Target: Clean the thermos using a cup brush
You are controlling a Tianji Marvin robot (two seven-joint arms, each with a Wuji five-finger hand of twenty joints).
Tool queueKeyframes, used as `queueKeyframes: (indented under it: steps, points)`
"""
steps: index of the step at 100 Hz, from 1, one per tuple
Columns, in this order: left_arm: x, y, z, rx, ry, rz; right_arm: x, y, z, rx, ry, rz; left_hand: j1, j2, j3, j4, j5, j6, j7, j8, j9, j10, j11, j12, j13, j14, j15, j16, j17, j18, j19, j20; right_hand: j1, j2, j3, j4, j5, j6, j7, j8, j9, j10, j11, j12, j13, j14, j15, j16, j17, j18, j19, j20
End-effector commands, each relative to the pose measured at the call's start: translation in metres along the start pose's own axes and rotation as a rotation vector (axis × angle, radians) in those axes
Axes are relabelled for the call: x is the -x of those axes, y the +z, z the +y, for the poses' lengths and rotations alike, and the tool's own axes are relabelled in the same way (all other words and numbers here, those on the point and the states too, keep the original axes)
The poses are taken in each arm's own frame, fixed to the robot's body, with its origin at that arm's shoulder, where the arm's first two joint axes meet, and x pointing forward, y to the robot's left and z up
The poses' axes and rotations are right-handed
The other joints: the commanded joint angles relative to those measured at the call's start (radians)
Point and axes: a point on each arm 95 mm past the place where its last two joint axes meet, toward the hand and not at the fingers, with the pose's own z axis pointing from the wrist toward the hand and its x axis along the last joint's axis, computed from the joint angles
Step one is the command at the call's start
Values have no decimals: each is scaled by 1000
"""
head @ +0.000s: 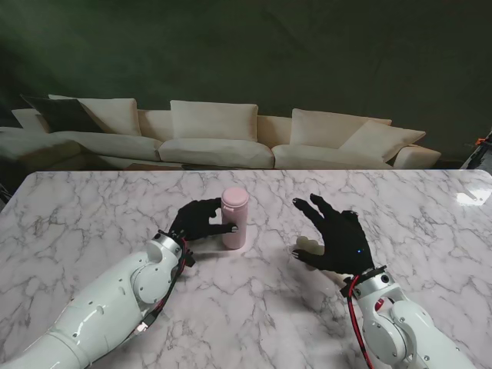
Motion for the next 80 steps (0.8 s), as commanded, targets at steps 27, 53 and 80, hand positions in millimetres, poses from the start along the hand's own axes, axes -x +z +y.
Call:
queueKeyframes:
  steps: [27, 53, 80]
  points:
    - [2, -6, -5, 30, 13, 1, 0, -2, -1, 0, 3, -8, -127, -43, 33, 28, -11, -51, -97, -65, -55, 12, -29, -6, -32, 20, -40, 12, -25, 27, -26, 42, -22, 34, -24, -16, 15, 23, 16, 25, -32, 6, 8, 1, -22, -2, -11, -26, -22, -12, -20, -11]
    - [5, -17, -12, 30, 18, -15, 0, -1, 0, 6, 3, -4, -145, -60, 35, 26, -26, -49, -126, -95, -63, 52, -56, -37, -21, 59, -42, 5, -17, 35, -29, 48, -29, 39, -30, -17, 14, 22, 25, 30, -34, 6, 7, 0, -23, -3, -11, -26, -24, -12, -21, -12]
    - [11, -31, -17, 41, 49, -36, 0, 2, 4, 15, -2, 5, -158, -67, 34, 26, -27, -47, -141, -116, -66, 57, -60, -55, -16, 67, -39, 3, -12, 47, -27, 52, -26, 39, -35, -16, 12, 23, 32, 30, -32, 6, 4, -1, -26, -2, -12, -27, -25, -13, -21, -12]
